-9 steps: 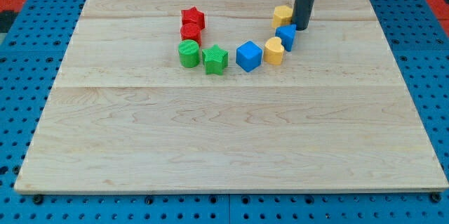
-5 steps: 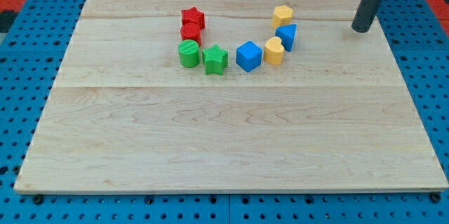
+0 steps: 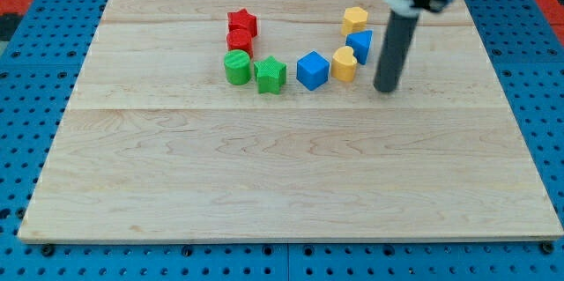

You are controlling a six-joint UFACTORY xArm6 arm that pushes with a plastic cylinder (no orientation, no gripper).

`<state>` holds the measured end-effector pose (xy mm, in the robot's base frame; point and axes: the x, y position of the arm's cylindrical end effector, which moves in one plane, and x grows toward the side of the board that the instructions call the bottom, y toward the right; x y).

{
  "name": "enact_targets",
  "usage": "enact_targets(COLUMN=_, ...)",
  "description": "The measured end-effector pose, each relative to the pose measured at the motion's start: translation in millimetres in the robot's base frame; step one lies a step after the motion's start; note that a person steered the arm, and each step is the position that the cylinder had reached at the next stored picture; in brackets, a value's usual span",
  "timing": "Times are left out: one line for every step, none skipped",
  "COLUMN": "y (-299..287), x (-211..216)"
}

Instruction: Slightly push the red blocks to the left side

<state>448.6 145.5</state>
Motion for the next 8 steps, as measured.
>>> enact_targets(y=-44.7, x=41.4)
enact_targets(y=-206.1, x=8.6)
enact_targets(y=-321.4, x=-71.5)
enact_targets(y=-342.5, x=-138.1)
enact_targets(y=-243.6, x=-206.1)
enact_targets(y=-197.0, x=-221.7)
enact_targets(y=-166.8, x=-170.4)
enact_targets(y=-162.7, x=-154.0)
